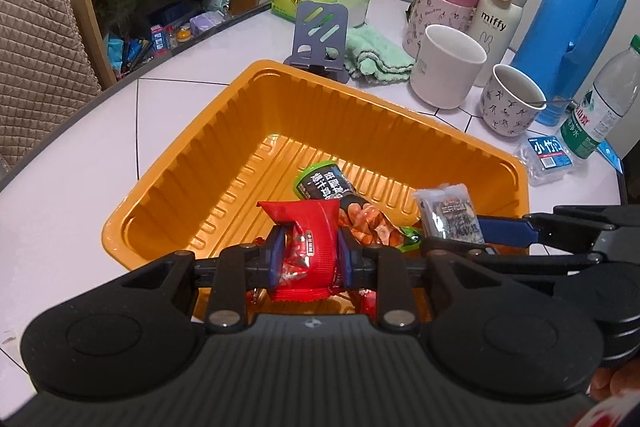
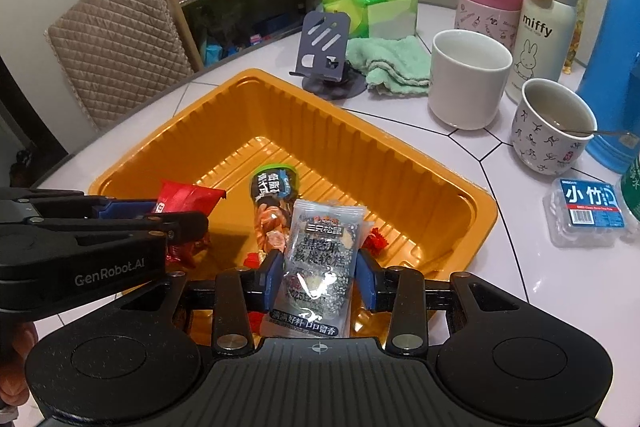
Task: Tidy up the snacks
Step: 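Carry both packets over the orange tray and open both tools to drop them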
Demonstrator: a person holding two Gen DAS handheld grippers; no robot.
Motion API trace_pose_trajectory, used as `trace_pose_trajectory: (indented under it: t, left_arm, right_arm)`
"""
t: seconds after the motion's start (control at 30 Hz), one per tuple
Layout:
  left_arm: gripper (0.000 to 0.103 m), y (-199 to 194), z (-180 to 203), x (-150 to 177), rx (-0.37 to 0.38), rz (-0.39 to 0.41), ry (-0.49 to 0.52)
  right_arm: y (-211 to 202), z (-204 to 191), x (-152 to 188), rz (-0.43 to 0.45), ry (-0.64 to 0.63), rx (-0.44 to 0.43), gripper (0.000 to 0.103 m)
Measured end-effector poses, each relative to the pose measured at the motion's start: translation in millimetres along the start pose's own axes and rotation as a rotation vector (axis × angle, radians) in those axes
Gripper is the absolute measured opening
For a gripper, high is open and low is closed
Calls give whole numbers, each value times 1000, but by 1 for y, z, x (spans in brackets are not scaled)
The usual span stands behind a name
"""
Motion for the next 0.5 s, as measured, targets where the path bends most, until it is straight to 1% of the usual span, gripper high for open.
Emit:
trace_pose_trajectory:
  t: [0.1,0.17,0.2,0.23,0.3,0.5]
  left_arm:
    - [25,3,0,0,6,-5,-1]
    - [25,4,0,0,6,-8,-4]
    - [25,5,0,0,6,-8,-5]
    - [25,5,-1,0,6,-8,-6]
    - [25,6,-2,0,6,-9,-8]
    - [25,3,0,-2,6,3,0]
  right_arm:
    - [3,3,0,-1,-2,7,41]
    - [3,5,-1,4,1,9,44]
    - [2,5,-1,13,1,9,49]
    - [1,6,-2,20,1,10,56]
    - [-3,6,-3,41,-2,15,62]
    - [-6,8,-3,44,9,9,64]
Point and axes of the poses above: each gripper's, at about its wrist camera, not at the fingertips, and y roughly the way its jaws point, z to its right, x to its underside, the point moved 6 cm from there along y, roughly the way its jaws point, and after that the axes turned 11 degrees about -x, right-handed, at the moved point
